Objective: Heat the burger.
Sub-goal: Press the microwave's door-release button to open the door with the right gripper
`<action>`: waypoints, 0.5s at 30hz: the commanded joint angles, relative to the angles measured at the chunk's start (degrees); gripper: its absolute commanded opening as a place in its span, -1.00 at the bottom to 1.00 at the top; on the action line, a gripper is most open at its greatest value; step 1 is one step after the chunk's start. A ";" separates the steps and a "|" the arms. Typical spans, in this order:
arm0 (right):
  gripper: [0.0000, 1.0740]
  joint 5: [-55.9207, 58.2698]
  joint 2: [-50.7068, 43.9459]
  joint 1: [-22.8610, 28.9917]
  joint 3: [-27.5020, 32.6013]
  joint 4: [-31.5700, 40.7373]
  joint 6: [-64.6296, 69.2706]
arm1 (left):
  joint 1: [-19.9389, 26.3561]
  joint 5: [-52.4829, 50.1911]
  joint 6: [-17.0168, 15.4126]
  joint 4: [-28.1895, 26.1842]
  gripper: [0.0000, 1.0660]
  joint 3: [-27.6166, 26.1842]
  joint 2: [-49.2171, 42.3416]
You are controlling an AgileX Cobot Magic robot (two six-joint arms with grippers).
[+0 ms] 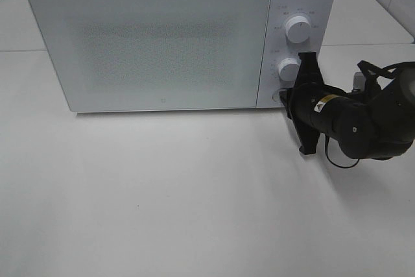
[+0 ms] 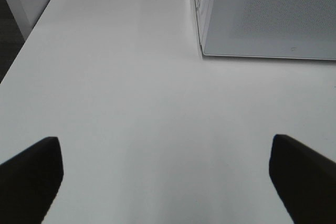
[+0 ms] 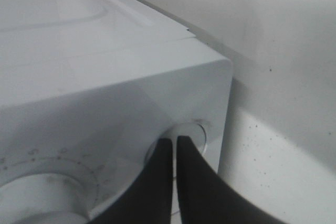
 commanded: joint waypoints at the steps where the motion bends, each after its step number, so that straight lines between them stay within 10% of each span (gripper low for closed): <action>1: -1.00 -0.69 -0.17 -0.23 -1.72 1.60 -3.09 | 0.29 -0.06 -0.11 0.17 0.88 0.00 -0.63; 15: -1.00 -14.04 -0.17 -0.23 -2.86 8.77 -4.07 | 0.29 -0.06 -0.11 0.17 0.88 0.00 -0.63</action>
